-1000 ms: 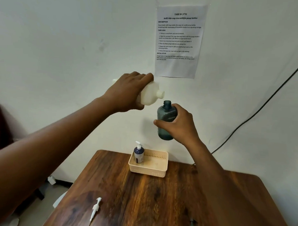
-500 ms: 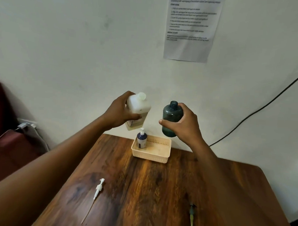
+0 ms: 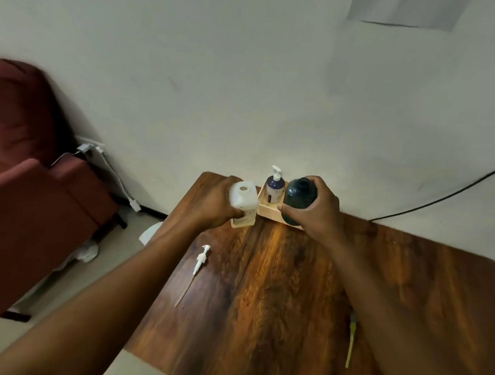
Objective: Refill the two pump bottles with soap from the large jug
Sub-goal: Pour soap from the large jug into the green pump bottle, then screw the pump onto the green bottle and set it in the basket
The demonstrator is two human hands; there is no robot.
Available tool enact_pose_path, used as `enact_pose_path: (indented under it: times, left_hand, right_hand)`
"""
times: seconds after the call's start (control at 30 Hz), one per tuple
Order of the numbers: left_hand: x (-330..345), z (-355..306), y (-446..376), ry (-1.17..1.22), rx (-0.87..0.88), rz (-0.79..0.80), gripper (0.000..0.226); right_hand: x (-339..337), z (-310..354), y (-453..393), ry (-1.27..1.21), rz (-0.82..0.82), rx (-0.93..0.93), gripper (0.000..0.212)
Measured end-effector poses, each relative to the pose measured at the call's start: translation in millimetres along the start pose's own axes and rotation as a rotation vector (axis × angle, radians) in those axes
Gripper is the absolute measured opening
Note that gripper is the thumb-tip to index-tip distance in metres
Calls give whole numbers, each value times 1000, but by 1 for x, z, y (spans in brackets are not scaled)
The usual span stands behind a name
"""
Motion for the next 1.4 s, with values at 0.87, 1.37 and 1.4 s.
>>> enact_pose_path:
  times: [0.87, 1.37, 1.4]
  left_hand:
    - [200, 131, 21, 310, -263, 370, 78]
    - [159, 31, -34, 221, -23, 257, 90]
    - [163, 14, -37, 211, 7, 256, 86]
  right_hand:
    - [60, -71, 9, -5, 53, 109, 73]
    - [-25, -69, 34, -47, -61, 135, 72]
    - [-39, -72, 38, -40, -81, 148, 74]
Point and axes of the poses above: each hand's wrist, its own y-axis away from the middle knuckle, its own x-axis out of the palm, z = x × y, the point moved 10 cm from there along -y, towards the middle knuckle, and after that the axes turned 9 degrees about -y, right-handed, at the moved point
